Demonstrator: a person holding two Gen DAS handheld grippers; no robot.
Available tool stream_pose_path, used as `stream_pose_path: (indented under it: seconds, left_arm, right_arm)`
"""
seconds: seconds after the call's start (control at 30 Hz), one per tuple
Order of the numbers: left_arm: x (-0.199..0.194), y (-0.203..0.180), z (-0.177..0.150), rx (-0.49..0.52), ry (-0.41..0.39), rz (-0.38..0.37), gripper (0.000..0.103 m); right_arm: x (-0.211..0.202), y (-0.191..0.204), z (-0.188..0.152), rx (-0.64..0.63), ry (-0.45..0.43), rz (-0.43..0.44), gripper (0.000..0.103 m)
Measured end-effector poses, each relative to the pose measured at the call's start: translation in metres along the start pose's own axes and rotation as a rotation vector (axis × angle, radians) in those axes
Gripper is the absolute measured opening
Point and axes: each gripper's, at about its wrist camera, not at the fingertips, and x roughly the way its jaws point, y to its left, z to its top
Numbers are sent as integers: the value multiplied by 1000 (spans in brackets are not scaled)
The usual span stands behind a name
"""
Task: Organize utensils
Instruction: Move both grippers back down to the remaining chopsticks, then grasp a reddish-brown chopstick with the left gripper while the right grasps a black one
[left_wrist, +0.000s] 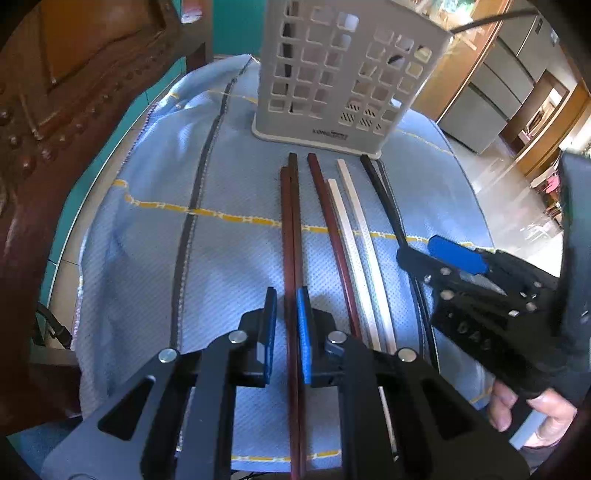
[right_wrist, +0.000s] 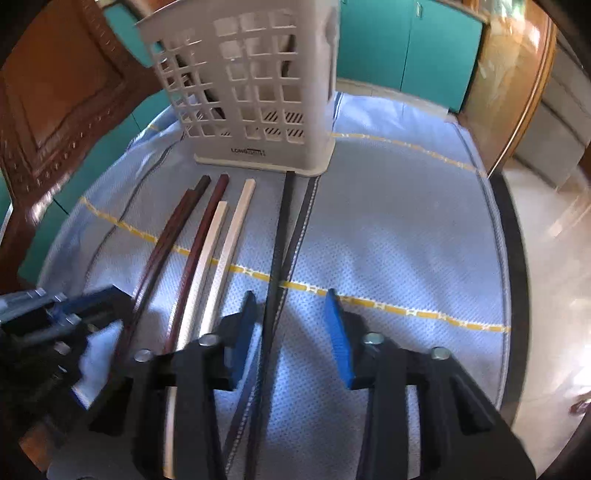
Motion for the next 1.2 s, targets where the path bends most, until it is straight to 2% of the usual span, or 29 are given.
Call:
stream_pose_path:
  seconds: [0.03,0.2,0.37,0.6,0.8,1.0,1.2]
  left_arm:
    - [-3,3,0,-6,-9,4,12]
    - [-5,8,2,-6,3,3,13]
    - [10,-9,4,10,21,11,13]
    - [17,-28,7,65,24,47,13]
    - [8,-16,7,-15,6,12,12]
    - [-14,-6,6,-30,-27,-28,12]
    - [-18,0,11,-37,-39,6,12]
  right_arm:
    - [-1,0,-2,2,4,7,6]
    - [-9,-18,-11,97,11,26,6]
    - [-22,-40,-23,165,16,29,6]
    - [-27,-46,-35,169,23,23,6]
    - [-28,-43,-37,161,19,23,6]
    - [-28,-46,-38,170,24,32,6]
    - [-27,-44,-37,171,24,22,7]
